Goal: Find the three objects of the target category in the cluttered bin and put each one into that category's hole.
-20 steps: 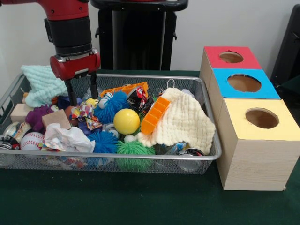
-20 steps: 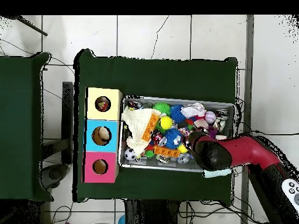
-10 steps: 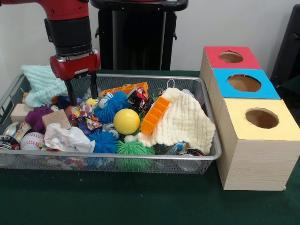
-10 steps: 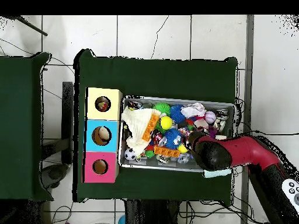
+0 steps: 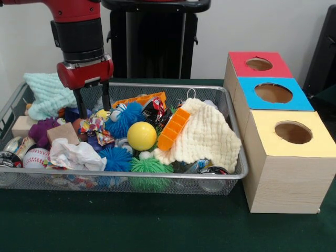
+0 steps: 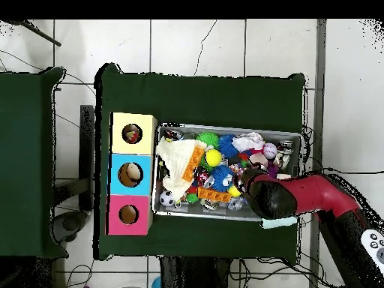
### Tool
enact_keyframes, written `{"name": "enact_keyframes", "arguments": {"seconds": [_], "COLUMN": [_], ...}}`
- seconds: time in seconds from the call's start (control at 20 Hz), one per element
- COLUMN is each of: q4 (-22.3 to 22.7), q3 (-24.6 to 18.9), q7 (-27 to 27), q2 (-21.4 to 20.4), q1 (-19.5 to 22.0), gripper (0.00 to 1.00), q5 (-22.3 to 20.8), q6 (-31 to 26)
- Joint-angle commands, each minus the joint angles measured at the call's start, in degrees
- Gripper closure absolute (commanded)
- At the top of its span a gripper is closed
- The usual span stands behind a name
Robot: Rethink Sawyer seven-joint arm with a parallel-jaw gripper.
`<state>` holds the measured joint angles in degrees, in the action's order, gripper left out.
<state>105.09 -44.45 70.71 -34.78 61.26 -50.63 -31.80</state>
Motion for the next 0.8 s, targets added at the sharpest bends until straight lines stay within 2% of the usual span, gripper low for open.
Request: {"name": "enact_keyframes", "arguments": {"seconds": [0.05,0.4,0.8], "q4": [-0.68,-1.53,-3.13], "q3": [2.08,1.89,0.92], "q7": [-5.33,-5.5,-7.99], "q2": [0.53,0.67,2.15], "q1": [-0.85,-1.14,-0.22], "gripper": [0.0,0.0,0.0], "q5": [-4.14,-3.59,-3.04], "q6": [0.31,-0.31,-1.11]}}
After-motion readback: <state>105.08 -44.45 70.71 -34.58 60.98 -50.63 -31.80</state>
